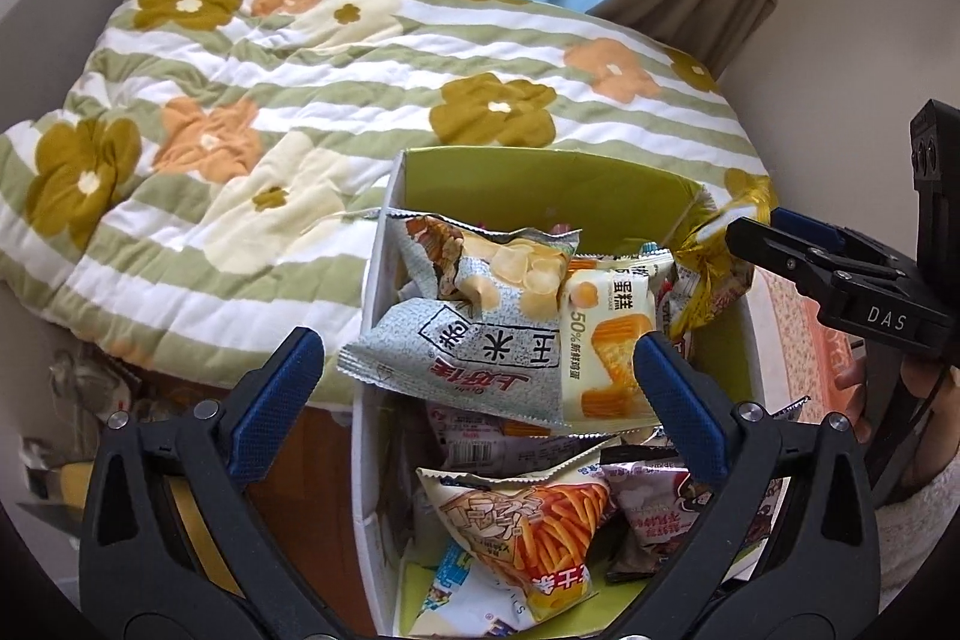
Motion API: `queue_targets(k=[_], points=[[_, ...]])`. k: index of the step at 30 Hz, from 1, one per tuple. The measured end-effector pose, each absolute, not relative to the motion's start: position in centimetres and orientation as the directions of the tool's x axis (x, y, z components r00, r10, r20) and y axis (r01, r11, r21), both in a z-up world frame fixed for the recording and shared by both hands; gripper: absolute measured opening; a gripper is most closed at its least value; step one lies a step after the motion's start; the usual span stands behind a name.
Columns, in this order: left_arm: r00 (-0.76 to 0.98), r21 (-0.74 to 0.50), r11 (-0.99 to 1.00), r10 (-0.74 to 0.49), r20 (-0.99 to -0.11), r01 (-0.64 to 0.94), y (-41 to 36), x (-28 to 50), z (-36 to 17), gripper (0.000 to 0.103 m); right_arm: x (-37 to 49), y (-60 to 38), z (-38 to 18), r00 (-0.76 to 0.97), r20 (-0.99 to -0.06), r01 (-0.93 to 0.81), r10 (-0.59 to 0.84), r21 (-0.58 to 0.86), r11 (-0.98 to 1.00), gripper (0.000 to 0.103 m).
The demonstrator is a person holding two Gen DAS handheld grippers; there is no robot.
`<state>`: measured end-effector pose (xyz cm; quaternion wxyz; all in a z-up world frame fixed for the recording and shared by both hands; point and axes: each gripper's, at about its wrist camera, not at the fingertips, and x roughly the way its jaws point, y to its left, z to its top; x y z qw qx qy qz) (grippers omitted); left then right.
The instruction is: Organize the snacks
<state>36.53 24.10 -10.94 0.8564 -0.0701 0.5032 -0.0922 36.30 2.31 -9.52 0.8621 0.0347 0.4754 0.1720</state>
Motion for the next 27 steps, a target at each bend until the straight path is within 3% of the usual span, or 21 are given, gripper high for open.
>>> queue_targets(k=[14,27], points=[[0.564,-0.190,0.980,-0.186,-0.805,0.053,22.1,29.7,-6.8,0.103,30.9,0.5,-5.8,0.569,-0.722,-0.306,0.393,0.258,0.917,0.086],[0.766,-0.070,0.993,-0.119,-0.631,0.097,13.7,13.0,2.1,0.103,13.2,-6.9,2.9,0.745,-0.592,-0.264,0.308,0.162,0.951,0.086]])
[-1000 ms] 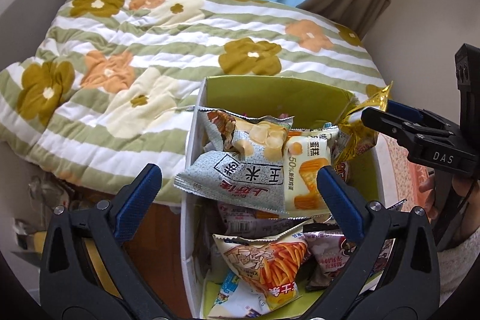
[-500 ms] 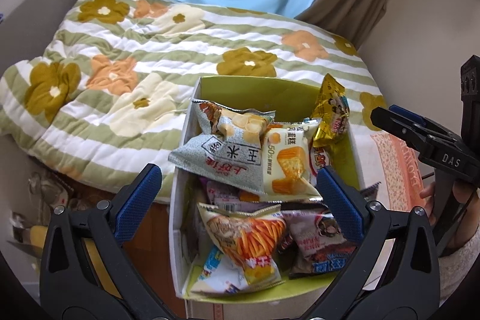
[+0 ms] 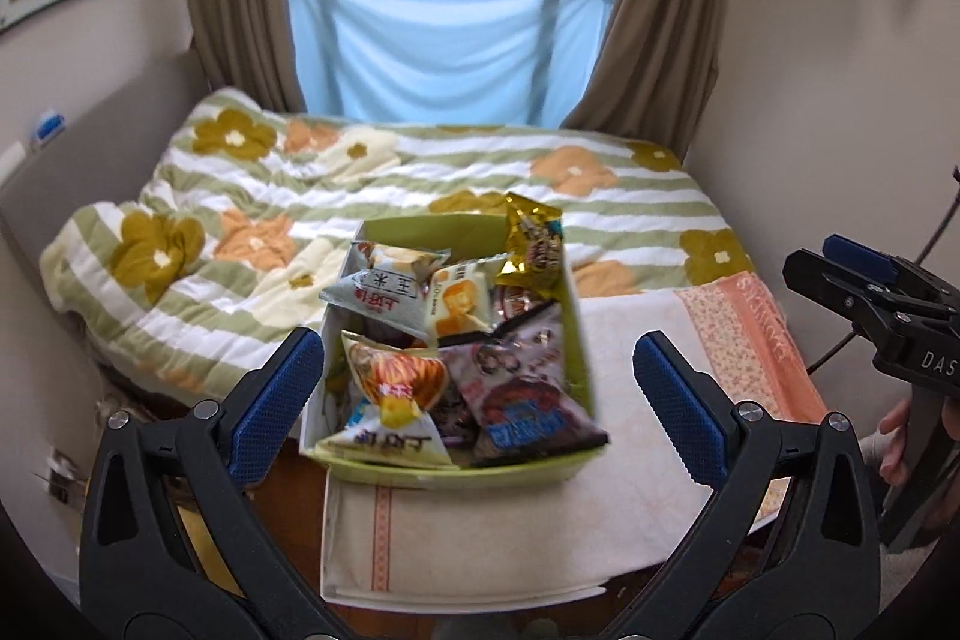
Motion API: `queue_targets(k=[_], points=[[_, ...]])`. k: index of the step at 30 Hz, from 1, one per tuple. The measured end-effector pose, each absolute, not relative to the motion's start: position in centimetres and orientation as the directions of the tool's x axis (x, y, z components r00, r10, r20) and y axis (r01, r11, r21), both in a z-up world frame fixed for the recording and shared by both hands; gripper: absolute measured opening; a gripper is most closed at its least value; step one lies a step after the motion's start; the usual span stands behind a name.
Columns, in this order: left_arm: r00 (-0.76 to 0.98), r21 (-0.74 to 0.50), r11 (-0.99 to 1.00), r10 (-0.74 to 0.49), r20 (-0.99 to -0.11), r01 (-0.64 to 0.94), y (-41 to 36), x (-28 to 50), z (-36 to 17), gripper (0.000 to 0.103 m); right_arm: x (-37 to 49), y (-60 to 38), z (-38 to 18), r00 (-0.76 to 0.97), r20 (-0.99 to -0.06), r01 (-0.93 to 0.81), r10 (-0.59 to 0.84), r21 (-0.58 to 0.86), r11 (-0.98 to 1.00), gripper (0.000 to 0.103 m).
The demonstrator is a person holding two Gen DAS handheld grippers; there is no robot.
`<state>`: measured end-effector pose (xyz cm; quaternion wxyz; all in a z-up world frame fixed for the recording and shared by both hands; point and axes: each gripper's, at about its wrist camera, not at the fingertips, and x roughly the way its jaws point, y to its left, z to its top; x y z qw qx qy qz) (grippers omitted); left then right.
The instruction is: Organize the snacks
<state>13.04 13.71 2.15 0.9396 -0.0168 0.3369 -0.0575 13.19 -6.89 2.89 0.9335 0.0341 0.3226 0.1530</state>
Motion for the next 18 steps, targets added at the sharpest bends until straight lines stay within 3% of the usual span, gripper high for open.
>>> queue_targets(k=[11,12,13,18], points=[[0.840,-0.012,0.996,-0.080,-0.536,0.088,10.1,0.9,3.0,0.103,1.1,-10.1,2.9,0.832,-0.548,-0.090,0.088,0.023,0.996,0.086],[0.844,-0.004,0.996,-0.075,-0.532,0.086,9.9,0.2,2.8,0.103,0.4,-10.2,2.7,0.836,-0.543,-0.077,0.077,0.024,0.997,0.090],[0.845,0.002,0.996,-0.073,-0.529,0.087,9.7,-0.4,2.7,0.103,0.0,-10.3,2.5,0.837,-0.543,-0.066,0.071,0.030,0.997,0.103],[0.842,-0.005,0.996,-0.081,-0.534,0.092,9.2,-2.2,2.1,0.103,-2.0,-10.4,1.7,0.843,-0.537,-0.022,0.036,0.032,0.999,0.103]])
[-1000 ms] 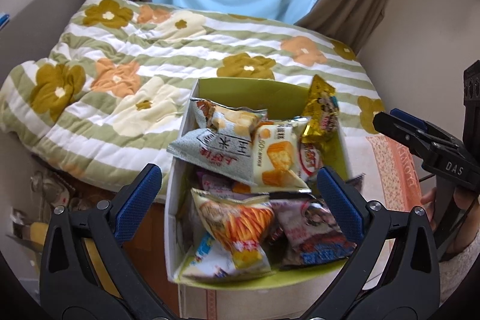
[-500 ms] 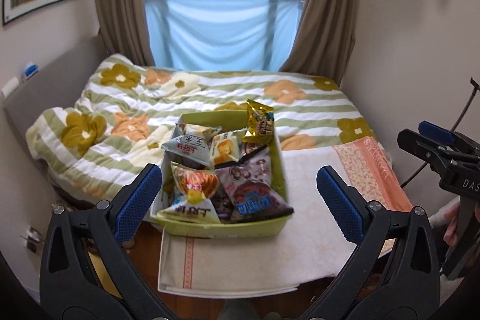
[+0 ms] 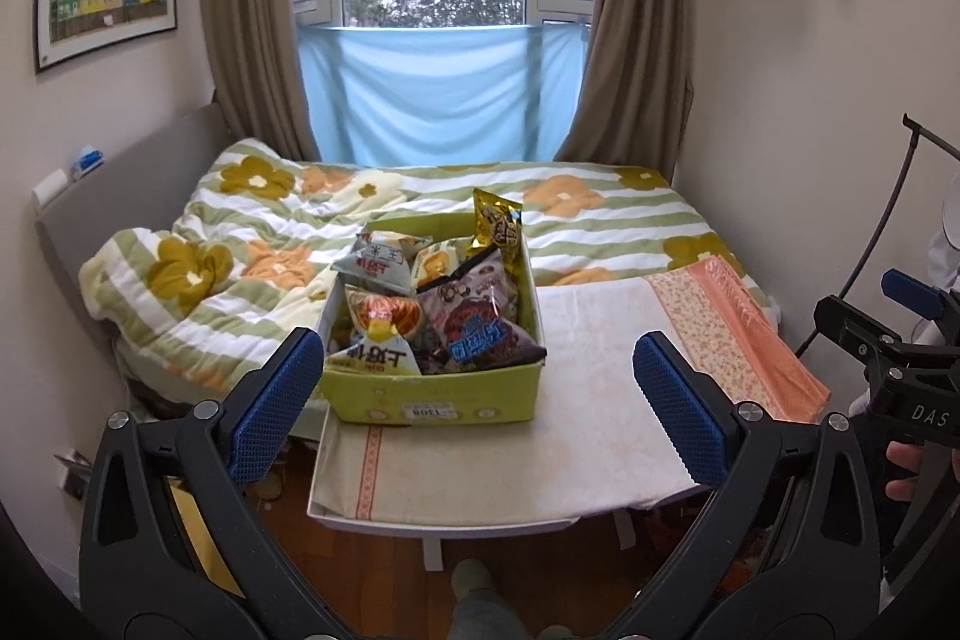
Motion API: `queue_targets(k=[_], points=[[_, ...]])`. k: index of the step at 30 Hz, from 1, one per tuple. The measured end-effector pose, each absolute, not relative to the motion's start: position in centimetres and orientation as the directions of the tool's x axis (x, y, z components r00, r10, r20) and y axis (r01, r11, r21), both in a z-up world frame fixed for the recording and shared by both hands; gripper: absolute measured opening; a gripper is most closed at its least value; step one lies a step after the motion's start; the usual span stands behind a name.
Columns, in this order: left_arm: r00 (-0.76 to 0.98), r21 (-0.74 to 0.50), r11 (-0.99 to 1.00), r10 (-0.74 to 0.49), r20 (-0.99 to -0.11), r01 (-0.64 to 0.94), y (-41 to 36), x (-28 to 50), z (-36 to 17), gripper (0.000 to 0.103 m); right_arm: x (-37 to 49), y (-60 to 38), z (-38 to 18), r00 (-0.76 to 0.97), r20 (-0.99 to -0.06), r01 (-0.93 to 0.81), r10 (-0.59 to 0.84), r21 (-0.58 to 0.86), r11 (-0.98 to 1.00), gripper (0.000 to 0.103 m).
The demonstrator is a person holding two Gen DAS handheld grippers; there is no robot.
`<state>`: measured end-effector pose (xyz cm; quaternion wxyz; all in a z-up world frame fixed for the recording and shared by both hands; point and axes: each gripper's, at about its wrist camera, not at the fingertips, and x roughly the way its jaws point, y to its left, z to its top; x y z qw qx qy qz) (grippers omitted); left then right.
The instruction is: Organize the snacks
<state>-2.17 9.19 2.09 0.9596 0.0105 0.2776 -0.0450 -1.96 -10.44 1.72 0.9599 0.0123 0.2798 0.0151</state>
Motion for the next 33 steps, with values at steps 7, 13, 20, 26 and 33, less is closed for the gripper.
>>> queue_targets(k=[7,13,20,26,33], points=[[0.849,0.001,0.996,-0.074,-0.522,0.088,9.1,-3.3,2.1,0.103,-3.6,-10.1,1.9,0.857,-0.514,-0.013,0.018,0.013,1.000,0.103],[0.854,-0.012,0.997,-0.077,-0.515,0.083,9.3,-3.5,2.2,0.103,-4.1,-10.0,2.0,0.859,-0.511,-0.014,0.017,0.010,1.000,0.103],[0.855,-0.011,0.997,-0.073,-0.514,0.079,9.3,-3.4,2.1,0.103,-4.4,-10.2,2.0,0.861,-0.508,-0.012,0.018,0.015,1.000,0.103],[0.855,-0.005,0.997,-0.070,-0.513,0.079,9.0,-3.3,2.1,0.103,-4.3,-10.6,2.1,0.861,-0.509,-0.010,0.019,0.020,1.000,0.103],[0.852,-0.006,0.997,-0.072,-0.518,0.081,8.9,-3.1,2.1,0.103,-4.3,-10.6,2.1,0.860,-0.510,-0.009,0.017,0.019,1.000,0.103]])
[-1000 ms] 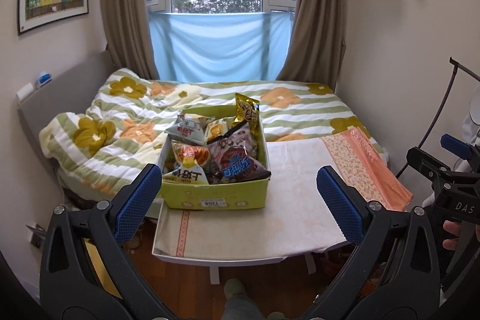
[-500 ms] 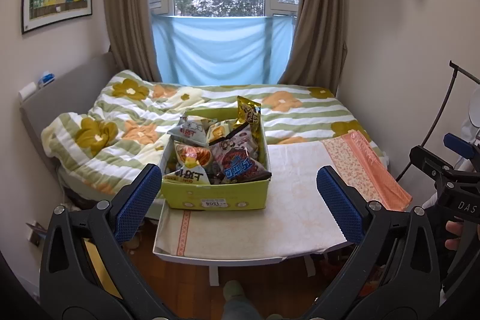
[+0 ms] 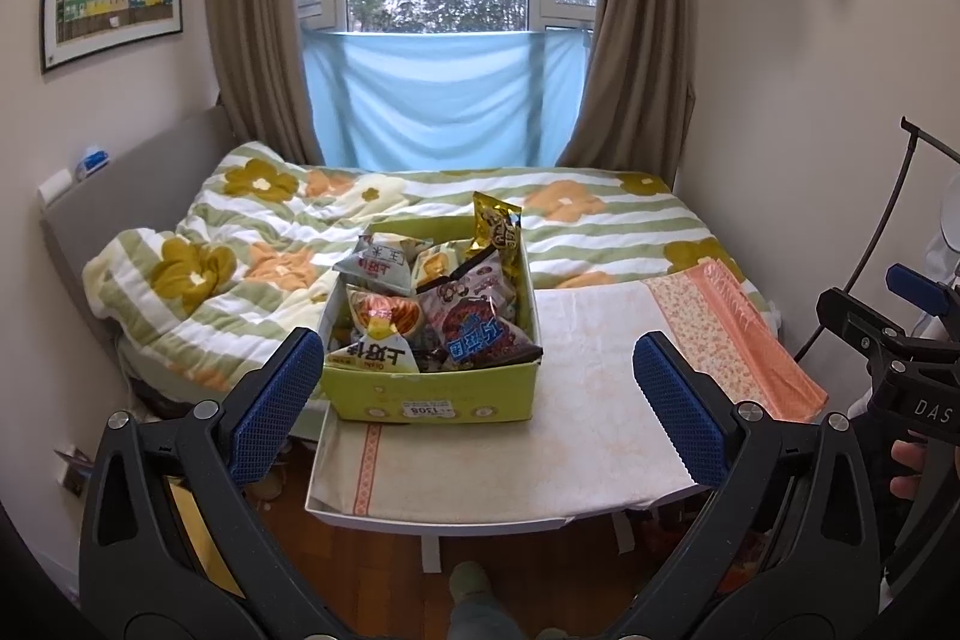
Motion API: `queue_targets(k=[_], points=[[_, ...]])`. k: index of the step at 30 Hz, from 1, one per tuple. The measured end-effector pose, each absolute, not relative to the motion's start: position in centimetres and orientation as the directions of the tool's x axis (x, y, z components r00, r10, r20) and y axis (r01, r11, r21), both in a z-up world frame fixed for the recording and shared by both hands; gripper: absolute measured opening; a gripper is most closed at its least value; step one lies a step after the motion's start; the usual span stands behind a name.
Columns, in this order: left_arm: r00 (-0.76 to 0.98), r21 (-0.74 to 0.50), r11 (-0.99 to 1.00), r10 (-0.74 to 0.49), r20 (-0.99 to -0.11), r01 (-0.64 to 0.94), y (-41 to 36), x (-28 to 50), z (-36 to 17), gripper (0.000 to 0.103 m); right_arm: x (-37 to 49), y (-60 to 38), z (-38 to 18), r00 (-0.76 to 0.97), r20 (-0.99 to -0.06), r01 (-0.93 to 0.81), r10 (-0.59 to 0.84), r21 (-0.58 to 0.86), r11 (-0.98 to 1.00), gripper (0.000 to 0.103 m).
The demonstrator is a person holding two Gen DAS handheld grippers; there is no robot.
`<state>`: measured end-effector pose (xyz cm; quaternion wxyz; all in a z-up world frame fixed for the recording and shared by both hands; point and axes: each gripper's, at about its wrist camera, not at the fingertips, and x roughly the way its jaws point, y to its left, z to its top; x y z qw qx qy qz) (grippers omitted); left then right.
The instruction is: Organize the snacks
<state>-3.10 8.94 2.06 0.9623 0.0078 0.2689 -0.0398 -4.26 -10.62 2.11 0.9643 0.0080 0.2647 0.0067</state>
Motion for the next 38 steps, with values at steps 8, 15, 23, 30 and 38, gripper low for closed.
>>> queue_targets(k=[8,15,23,30,38], points=[[0.850,0.000,0.996,-0.071,-0.522,0.084,8.9,-2.9,1.8,0.103,-4.0,-10.8,2.0,0.853,-0.522,0.000,0.014,0.028,1.000,0.103],[0.844,-0.009,0.997,-0.073,-0.531,0.081,9.0,-2.7,1.5,0.103,-4.0,-10.9,2.2,0.854,-0.521,0.002,0.013,0.028,1.000,0.103],[0.839,-0.018,0.996,-0.082,-0.537,0.086,9.0,-2.5,1.2,0.103,-3.9,-10.9,2.2,0.854,-0.520,0.000,0.014,0.028,1.000,0.103],[0.836,-0.024,0.997,-0.069,-0.544,0.067,9.3,-2.4,0.9,0.103,-3.8,-10.9,2.2,0.852,-0.523,0.000,0.017,0.031,1.000,0.103],[0.810,-0.034,0.999,-0.054,-0.584,0.042,10.1,-1.8,-0.6,0.103,-2.9,-10.2,1.3,0.830,-0.557,-0.017,0.031,0.032,0.999,0.103]])
